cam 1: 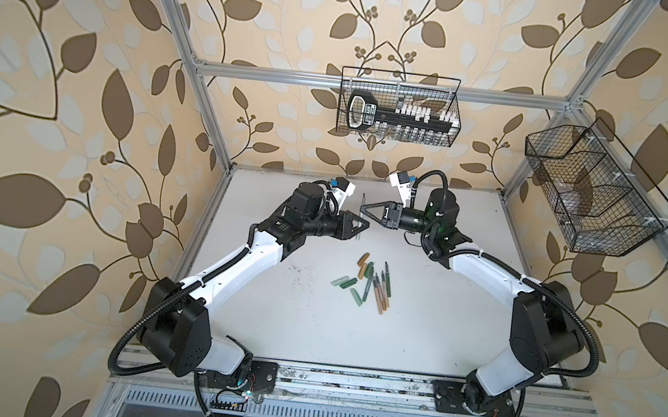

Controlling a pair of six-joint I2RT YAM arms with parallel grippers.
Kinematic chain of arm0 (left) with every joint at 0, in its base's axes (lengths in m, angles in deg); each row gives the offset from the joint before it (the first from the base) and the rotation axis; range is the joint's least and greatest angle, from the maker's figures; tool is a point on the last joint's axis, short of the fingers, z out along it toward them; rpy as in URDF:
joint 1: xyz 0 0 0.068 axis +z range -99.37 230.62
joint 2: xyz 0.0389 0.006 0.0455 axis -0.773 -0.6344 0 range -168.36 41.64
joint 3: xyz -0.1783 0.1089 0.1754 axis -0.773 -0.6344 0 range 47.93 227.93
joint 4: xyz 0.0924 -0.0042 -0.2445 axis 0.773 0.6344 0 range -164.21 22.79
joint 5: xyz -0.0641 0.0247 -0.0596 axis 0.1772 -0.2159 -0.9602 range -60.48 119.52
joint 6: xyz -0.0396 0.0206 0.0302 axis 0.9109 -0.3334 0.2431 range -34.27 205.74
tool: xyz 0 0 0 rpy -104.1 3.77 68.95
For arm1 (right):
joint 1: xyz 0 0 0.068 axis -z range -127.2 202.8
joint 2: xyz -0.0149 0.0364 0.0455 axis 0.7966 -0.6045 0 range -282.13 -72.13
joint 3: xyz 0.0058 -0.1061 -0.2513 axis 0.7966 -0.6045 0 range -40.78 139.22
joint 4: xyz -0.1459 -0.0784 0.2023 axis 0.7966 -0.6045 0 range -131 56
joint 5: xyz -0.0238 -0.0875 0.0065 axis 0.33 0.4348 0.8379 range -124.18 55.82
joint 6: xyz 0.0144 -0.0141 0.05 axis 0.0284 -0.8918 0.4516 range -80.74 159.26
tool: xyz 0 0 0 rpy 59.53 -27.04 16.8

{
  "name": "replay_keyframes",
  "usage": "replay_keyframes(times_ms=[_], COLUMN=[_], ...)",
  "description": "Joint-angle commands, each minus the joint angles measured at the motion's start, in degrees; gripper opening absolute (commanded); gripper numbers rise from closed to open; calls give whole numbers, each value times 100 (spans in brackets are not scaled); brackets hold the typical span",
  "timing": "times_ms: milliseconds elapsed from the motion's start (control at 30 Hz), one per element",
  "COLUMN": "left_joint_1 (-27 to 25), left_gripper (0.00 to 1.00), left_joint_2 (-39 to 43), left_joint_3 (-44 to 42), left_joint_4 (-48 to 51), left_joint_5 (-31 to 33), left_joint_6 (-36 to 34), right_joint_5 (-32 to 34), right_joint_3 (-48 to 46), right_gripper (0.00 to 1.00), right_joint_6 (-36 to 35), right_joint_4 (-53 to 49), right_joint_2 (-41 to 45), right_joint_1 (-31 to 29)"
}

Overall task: Insert the pens into the pen caps
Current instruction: 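Lift the pen and pass it into the left gripper, nib pointing up, then lower the right gripper to the caps and grasp a light green cap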

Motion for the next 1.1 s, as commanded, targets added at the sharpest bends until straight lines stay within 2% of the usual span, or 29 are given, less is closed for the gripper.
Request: replay_keyframes(times_ms=[0,133,200,267,367,500,633,733,900,1067], left_joint_1=[-61,-62,-46,138,488,1071,1678,1734,1808,1849], left_gripper=[11,7,0,0,0,0,0,0,0,0], left_joint_2=[-37,-21,6,111,338,787,1156,1335,1665,2222], left_joint_3=[175,136,127,-21,-189,-363,-411,-346,-527,-890], left_joint_4=[16,71,358,877,1300,2105,2679,2936,3066,3123], left_joint_5=[-129,-56,220,716,1092,2011,2483,2794,2850,3142], left_joint_6=[-75,-96,-125,-183,-149,-146,-225,-377,-296,-174], right_joint_5=[-33,-35,-15,117,295,774,1516,1896,2388,2943], right_joint_3=[-182,-207,-204,-214,-199,-89,370,806,1556,2493], right_gripper=[7,11,16,34,47,62,67,68,69,68], right_joint_6=[-158,-248,-335,-680,-1037,-1737,-2739,-3195,-4144,-5482], right_joint_4=[-135,-301,-481,-1048,-1683,-2944,-4583,-5370,-6369,-7376], right_joint_2=[70,63,66,145,204,163,-200,-607,-1322,-2000], right_joint_1=[-34,-34,-34,-30,-16,-74,-319,-531,-898,-1443])
